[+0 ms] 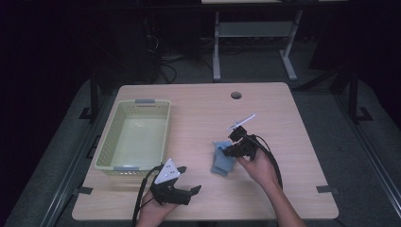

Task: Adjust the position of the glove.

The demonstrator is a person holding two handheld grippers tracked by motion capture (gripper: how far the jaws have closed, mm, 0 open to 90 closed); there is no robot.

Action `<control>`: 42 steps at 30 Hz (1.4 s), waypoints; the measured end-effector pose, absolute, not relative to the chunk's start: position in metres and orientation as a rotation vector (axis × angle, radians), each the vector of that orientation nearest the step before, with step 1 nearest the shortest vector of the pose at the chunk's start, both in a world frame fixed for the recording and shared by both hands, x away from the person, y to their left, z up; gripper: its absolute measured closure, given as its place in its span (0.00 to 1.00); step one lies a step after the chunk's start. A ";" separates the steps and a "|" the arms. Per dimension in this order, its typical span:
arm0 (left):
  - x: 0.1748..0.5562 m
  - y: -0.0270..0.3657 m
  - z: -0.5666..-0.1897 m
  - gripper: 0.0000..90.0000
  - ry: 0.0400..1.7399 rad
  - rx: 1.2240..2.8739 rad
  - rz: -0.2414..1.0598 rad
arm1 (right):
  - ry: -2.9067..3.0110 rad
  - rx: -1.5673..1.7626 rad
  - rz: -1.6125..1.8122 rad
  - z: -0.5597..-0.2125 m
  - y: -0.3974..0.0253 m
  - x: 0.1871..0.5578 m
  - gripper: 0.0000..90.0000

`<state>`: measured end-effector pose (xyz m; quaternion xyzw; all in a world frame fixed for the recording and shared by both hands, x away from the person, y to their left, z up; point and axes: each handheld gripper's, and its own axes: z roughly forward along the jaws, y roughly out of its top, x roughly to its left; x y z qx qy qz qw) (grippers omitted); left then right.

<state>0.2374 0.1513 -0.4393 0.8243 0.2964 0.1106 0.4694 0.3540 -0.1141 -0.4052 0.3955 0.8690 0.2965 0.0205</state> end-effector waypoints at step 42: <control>0.236 0.147 -0.442 0.26 0.715 2.031 0.181 | 2.735 1.181 0.847 -0.432 -0.096 0.357 0.91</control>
